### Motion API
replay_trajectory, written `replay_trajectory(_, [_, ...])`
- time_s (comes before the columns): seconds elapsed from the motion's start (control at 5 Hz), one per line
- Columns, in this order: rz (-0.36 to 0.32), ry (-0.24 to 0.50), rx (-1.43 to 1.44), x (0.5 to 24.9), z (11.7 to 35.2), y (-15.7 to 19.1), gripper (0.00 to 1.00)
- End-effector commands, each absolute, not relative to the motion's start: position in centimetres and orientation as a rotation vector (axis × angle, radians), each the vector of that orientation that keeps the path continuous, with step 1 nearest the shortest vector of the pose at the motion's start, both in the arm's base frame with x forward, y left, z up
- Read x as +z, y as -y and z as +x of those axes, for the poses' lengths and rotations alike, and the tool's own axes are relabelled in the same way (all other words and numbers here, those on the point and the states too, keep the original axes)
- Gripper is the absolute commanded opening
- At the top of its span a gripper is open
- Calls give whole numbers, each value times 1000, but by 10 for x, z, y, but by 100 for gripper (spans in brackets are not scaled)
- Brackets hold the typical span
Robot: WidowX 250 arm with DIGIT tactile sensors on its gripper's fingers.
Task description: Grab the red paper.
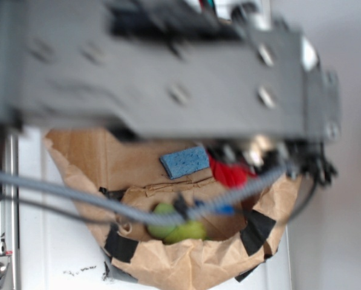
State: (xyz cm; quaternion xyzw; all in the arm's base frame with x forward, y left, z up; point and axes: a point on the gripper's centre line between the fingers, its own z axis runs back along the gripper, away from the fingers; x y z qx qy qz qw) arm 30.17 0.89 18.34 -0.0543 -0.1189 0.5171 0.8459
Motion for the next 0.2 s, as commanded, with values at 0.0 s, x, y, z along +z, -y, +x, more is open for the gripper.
replay_trajectory(0.0, [-212, 432, 992, 235, 279, -46, 0])
